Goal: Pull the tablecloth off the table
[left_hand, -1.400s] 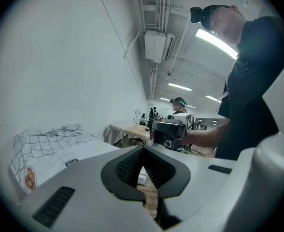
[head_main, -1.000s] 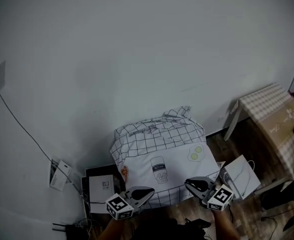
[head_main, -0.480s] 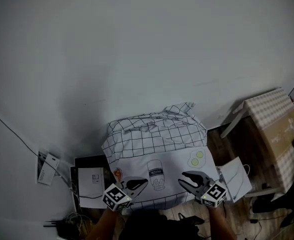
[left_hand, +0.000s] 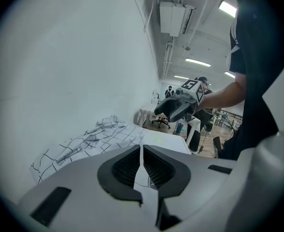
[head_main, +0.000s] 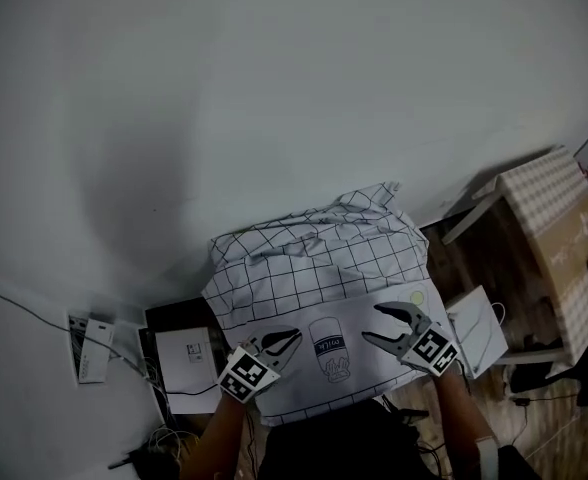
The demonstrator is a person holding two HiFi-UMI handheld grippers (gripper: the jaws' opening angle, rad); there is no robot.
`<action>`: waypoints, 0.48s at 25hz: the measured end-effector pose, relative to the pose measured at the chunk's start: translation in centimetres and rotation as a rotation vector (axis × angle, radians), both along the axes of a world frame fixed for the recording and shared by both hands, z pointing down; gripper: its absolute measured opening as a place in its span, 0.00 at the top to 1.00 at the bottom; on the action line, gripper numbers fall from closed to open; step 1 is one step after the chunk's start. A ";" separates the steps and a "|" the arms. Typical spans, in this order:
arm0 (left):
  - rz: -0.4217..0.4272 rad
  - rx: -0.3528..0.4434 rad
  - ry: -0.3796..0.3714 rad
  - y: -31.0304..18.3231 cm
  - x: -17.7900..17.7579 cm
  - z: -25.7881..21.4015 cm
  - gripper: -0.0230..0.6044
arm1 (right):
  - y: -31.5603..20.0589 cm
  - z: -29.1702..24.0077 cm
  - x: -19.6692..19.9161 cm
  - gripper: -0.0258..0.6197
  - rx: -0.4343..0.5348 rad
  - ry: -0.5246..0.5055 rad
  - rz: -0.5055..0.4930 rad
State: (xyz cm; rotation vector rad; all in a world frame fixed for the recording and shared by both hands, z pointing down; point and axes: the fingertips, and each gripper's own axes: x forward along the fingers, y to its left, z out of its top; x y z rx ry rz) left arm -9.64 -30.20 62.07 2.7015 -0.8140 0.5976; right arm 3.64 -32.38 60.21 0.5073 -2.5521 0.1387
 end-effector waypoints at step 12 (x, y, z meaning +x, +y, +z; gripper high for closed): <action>0.079 -0.113 -0.290 -6.6 1.4 9.7 0.67 | -6.9 10.2 0.4 0.53 -0.094 0.176 -0.143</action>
